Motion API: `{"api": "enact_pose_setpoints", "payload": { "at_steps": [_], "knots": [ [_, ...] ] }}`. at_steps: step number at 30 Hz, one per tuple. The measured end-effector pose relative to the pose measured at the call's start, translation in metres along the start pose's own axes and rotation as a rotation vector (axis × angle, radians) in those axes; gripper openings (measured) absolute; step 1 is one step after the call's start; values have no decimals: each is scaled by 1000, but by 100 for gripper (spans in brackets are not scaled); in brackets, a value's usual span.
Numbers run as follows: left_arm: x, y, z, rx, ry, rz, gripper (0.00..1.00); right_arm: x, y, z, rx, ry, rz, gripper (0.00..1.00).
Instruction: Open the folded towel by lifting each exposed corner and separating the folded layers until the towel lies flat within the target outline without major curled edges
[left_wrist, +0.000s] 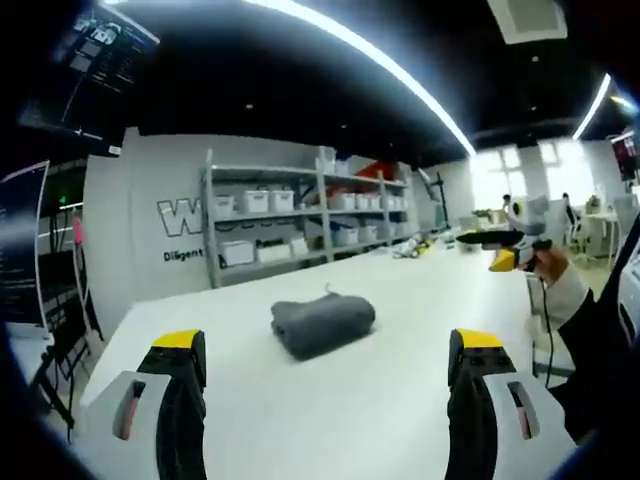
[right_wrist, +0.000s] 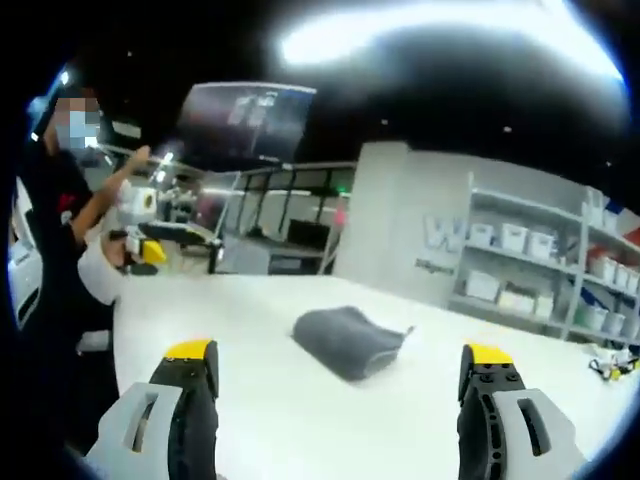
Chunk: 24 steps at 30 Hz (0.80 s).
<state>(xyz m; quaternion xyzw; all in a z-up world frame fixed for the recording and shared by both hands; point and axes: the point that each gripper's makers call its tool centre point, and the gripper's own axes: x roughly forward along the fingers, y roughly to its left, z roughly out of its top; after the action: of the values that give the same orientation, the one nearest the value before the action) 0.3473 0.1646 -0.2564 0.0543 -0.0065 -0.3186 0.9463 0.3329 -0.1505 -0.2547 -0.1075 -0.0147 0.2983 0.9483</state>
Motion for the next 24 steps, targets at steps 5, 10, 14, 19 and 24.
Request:
{"api": "enact_pose_setpoints", "payload": {
  "at_steps": [5, 10, 14, 19, 24],
  "knots": [
    [0, 0, -7, -13, 16, -2, 100, -1, 5, 0, 25, -7, 21, 100],
    [-1, 3, -12, -29, 32, 10, 100, -3, 1, -2, 22, -1, 13, 100],
    [-5, 2, -8, -24, 17, 10, 100, -5, -3, -6, 12, 16, -4, 100],
    [-12, 4, -4, -29, 0, 11, 100, -7, -4, -6, 3, 23, -19, 100],
    [-17, 7, -1, -33, -14, 16, 100, -7, -2, -6, 3, 22, -18, 100]
  ]
}}
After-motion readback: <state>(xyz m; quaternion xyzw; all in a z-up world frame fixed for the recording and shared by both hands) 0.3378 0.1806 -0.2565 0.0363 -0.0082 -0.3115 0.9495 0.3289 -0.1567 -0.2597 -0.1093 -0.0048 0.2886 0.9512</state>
